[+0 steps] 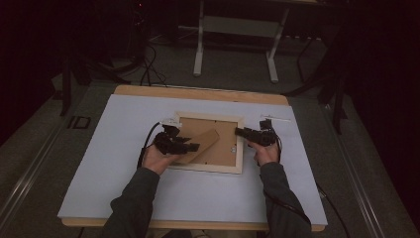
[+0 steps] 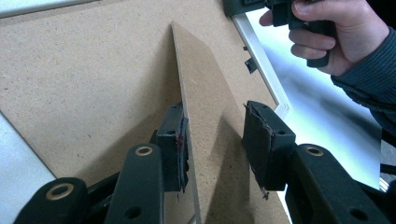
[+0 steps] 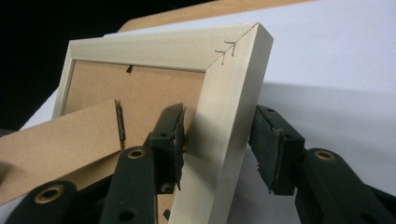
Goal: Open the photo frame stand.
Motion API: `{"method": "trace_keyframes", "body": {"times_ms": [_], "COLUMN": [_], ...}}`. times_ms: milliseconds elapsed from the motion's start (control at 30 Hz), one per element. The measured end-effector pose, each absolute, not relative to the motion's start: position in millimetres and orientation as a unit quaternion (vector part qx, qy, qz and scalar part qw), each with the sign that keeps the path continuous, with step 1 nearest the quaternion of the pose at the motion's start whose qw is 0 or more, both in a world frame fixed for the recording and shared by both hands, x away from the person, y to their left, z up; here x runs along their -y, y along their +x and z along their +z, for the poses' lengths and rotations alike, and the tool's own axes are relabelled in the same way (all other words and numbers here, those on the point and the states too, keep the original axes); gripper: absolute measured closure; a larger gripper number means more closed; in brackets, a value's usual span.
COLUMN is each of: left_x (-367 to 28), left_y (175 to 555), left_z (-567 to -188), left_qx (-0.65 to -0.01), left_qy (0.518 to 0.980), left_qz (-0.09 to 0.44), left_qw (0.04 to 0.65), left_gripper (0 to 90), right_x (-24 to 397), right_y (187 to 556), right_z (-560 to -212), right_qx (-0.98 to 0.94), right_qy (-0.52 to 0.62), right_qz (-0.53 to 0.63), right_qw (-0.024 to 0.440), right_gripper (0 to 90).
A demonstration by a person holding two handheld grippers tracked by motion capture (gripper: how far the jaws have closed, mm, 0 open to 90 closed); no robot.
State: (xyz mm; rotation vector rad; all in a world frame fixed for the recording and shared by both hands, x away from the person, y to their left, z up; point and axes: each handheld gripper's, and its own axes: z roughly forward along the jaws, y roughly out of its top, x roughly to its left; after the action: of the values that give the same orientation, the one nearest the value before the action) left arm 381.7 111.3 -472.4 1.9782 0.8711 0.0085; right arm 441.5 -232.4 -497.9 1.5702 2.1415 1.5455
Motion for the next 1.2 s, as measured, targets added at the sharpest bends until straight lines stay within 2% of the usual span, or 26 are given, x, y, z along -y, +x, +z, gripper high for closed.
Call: {"method": "trace_keyframes", "body": {"times_ms": [267,500,700,900,1200], "left_x": [-111.9,-112.2,-115.8,-128.7,-159.3], "left_y": [380.4,379.9,382.3,382.5,381.0], "left_z": [-466.6,-466.9,-467.7,-463.4,-454.4], "left_qx": [-0.343,-0.337,-0.344,-0.357,-0.390], "left_qy": [0.808,0.810,0.801,0.788,0.768], "left_qz": [0.015,0.019,0.017,0.036,0.083], "left_qw": [0.479,0.479,0.490,0.500,0.502], "left_gripper": [66.5,67.9,60.5,53.8,52.5], "right_x": [234.2,233.3,232.6,232.2,231.6], "right_y": [437.5,433.7,430.0,427.5,426.0], "right_z": [-481.7,-476.3,-473.0,-470.9,-469.0], "right_qx": [-0.681,-0.683,-0.686,-0.689,-0.692], "right_qy": [0.506,0.491,0.476,0.468,0.462], "right_qz": [0.527,0.537,0.544,0.547,0.547], "right_qw": [0.054,0.066,0.079,0.085,0.091], "right_gripper": [60.7,61.4,61.8,61.9,61.9]}}
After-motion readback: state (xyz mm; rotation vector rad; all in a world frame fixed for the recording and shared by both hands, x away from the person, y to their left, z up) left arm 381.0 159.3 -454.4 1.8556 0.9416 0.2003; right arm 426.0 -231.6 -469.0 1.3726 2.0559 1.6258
